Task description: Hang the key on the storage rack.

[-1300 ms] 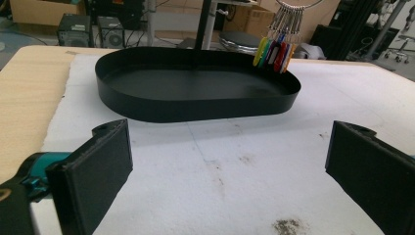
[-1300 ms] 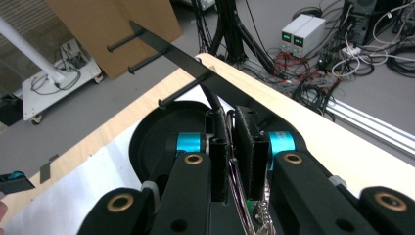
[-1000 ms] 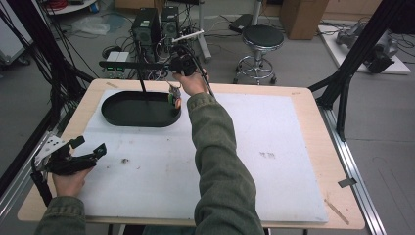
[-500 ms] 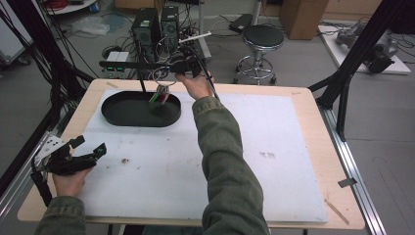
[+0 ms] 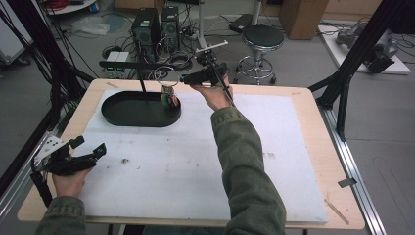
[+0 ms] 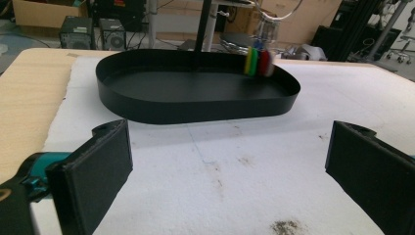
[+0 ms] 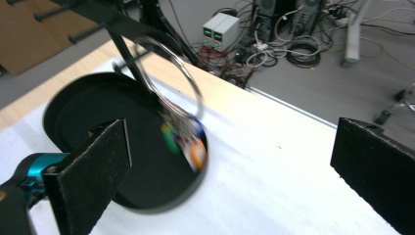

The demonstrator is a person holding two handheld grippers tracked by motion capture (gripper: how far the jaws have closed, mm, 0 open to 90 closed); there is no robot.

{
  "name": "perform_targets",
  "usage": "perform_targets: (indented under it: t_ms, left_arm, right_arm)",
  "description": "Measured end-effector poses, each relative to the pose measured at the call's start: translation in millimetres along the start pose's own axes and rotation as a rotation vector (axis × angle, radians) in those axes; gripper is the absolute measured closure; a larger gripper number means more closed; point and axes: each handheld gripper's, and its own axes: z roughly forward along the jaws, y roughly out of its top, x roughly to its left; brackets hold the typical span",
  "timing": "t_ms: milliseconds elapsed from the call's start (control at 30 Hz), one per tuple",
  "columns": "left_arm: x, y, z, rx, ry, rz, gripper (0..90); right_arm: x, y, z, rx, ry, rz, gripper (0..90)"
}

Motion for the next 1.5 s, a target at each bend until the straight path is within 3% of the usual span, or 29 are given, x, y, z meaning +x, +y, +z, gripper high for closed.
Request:
perform_targets:
  t_ms: [67, 200, 267, 367, 500, 700, 967, 1100, 1233, 1367, 1500]
  left_arm:
    - [0.0, -0.1, 0.2, -0.003, 0.001, 0.0, 3.9]
    - [0.3, 0.1, -0.4, -0.001, -0.001, 0.001, 3.9]
    - [-0.3, 0.1, -0.6, -0.003, -0.003, -0.001, 3.9]
    - [-0.7, 0.1, -0.5, 0.001, -0.001, 0.002, 3.9]
    - [-0.6, 0.0, -0.7, 0.005, 0.001, 0.006, 3.9]
    - [-1.9, -0.1, -1.4, 0.006, 0.001, 0.009, 3.9]
    - [-2.1, -0.5, -3.5, 0.007, 0.004, 0.009, 3.9]
    - [-2.3, -0.6, -3.5, 0.007, 0.004, 0.009, 3.9]
    - [-2.6, -0.4, -4.1, 0.006, 0.004, 0.009, 3.9]
    - [-2.2, -0.5, -4.2, 0.005, 0.003, 0.006, 3.9]
    - [-2.9, -0.9, -3.7, 0.009, 0.002, 0.004, 3.9]
  right_arm:
    - [-1.8, -7.8, -5.5, 0.001, -0.022, 0.001, 0.4]
    - [-1.3, -22.4, -13.4, 0.043, -0.055, -0.057, 0.4]
    - [-3.4, -28.7, -17.8, 0.059, -0.03, -0.062, 0.4]
    - [-5.6, -36.4, -22.6, 0.1, -0.034, -0.08, 0.4]
    - [-10.9, -49.9, -30.5, 0.138, -0.048, -0.061, 0.4]
    - [-17.6, -68.3, -46.2, 0.135, -0.048, -0.042, 0.4]
    - [-28.6, -88.9, -67.0, 0.141, -0.015, 0.006, 0.4]
    - [-32.0, -100.2, -75.7, 0.152, -0.042, -0.003, 0.5]
    - [-40.7, -113.7, -81.3, 0.178, -0.068, 0.035, 0.5]
    - [-46.1, -126.6, -86.9, 0.184, -0.085, 0.037, 0.4]
    - [-53.1, -141.6, -93.9, 0.181, -0.073, 0.054, 0.5]
